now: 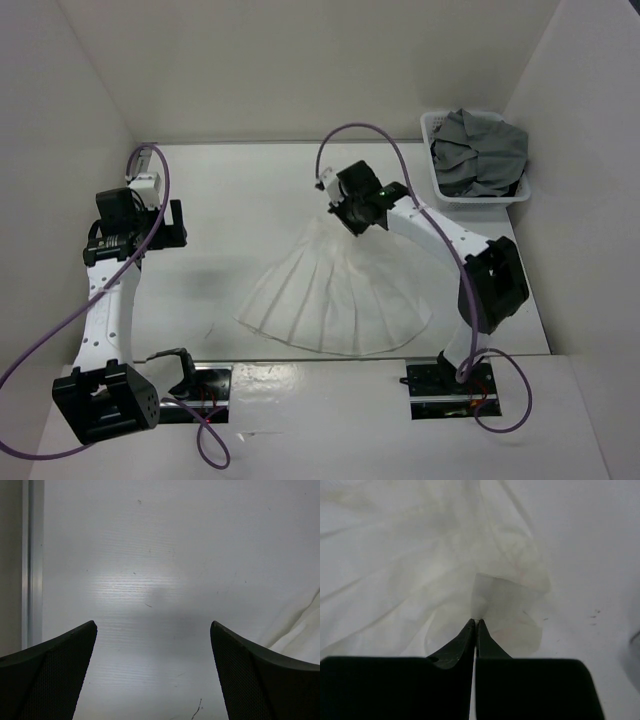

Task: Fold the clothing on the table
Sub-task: Flatten the skirt out

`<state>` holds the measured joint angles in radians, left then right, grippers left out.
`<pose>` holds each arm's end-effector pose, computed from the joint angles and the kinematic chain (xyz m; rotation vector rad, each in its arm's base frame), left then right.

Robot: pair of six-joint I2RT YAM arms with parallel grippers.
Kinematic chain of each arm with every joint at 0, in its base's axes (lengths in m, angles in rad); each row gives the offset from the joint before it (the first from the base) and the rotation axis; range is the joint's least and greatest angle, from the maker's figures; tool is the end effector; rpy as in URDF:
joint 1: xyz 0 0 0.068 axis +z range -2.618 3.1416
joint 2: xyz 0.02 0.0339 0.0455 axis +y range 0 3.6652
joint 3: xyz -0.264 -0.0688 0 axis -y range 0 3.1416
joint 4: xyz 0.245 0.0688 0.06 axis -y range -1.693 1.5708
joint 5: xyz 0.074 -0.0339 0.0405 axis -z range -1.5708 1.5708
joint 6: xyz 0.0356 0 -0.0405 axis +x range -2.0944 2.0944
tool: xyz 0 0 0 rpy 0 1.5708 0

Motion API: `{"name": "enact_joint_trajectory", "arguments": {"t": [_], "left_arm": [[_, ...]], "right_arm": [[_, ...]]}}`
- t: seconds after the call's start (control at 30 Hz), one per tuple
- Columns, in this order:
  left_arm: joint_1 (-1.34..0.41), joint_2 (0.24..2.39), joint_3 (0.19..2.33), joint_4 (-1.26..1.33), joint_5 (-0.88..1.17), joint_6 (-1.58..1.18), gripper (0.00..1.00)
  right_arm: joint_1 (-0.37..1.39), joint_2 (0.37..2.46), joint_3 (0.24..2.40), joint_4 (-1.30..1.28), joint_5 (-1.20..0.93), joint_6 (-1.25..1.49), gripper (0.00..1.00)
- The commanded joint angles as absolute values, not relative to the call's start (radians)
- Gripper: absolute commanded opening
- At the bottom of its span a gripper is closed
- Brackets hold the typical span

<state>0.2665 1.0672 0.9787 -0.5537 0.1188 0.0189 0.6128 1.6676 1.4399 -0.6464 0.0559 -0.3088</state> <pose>0.2225 0.0564 0.3173 -0.2073 2.1981 0.0273 0.3022 0.2100 0.2954 -1.0646 2.2002 0.0668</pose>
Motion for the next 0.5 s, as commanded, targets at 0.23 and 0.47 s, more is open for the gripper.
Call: {"name": "enact_joint_trajectory", "arguments": {"t": [0.23, 0.47], "left_arm": [[0.265, 1.077, 0.974, -0.535, 0.141, 0.003, 1.00], [0.265, 1.068, 0.965, -0.517, 0.107, 0.003, 1.00]], "right_arm": [[0.572, 1.677, 1.480, -0.560, 0.048, -0.348, 0.00], [0.809, 1.746, 1.762, -0.676, -0.086, -0.337, 0.00]]}}
